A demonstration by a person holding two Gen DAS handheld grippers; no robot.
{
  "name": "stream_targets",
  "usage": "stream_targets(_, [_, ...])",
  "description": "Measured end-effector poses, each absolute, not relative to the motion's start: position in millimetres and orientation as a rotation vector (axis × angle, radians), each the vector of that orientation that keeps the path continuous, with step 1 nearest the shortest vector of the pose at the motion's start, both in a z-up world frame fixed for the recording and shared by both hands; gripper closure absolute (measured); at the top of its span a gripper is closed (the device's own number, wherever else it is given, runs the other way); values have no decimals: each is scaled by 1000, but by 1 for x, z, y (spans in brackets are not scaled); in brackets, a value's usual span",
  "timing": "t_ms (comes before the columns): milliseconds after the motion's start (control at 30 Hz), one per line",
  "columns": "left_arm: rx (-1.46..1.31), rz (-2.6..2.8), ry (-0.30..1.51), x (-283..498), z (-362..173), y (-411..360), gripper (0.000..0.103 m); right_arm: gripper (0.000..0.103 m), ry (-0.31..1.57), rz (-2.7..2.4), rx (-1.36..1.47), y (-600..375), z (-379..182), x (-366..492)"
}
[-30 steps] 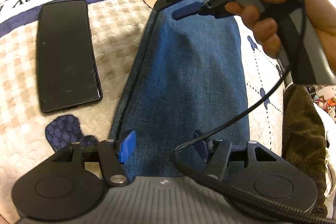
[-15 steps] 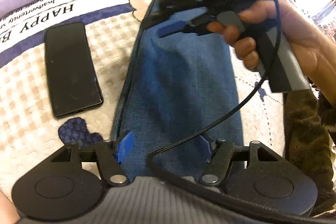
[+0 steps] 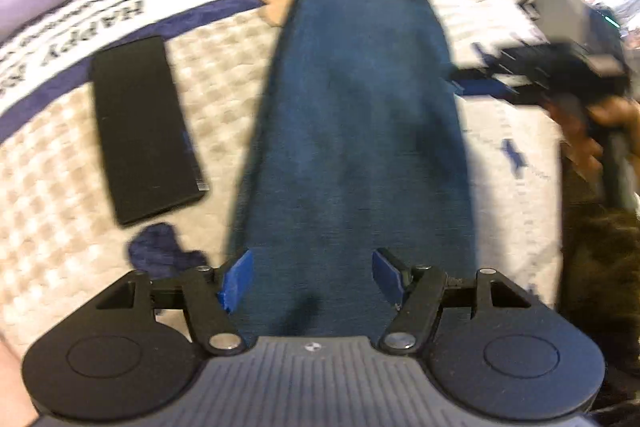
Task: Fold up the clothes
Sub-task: 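Move both grippers down the jeans to the leg hems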
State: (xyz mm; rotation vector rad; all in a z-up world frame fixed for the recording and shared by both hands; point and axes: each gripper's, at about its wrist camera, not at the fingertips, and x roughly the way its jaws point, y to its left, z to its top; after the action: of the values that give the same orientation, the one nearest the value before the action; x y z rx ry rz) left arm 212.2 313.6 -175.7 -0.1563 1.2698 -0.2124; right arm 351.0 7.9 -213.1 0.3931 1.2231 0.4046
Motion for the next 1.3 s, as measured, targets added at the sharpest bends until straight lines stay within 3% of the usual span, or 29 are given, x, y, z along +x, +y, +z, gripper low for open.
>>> stream_targets(433, [62, -251, 1537, 170, -217, 327, 37, 65, 1306, 505, 387, 7, -242, 206])
stream_targets(1067, [-52, -523, 1656, 97, -227, 373, 36, 63, 1512, 645, 474, 36, -252, 81])
stream_targets(1167, [-47, -543, 1655, 93, -227, 377, 40, 63, 1524, 639, 544, 31, -257, 74])
stream_targets(1300, [-144, -527, 1650, 97, -226, 390, 54, 62, 1529, 630, 615, 26, -260, 69])
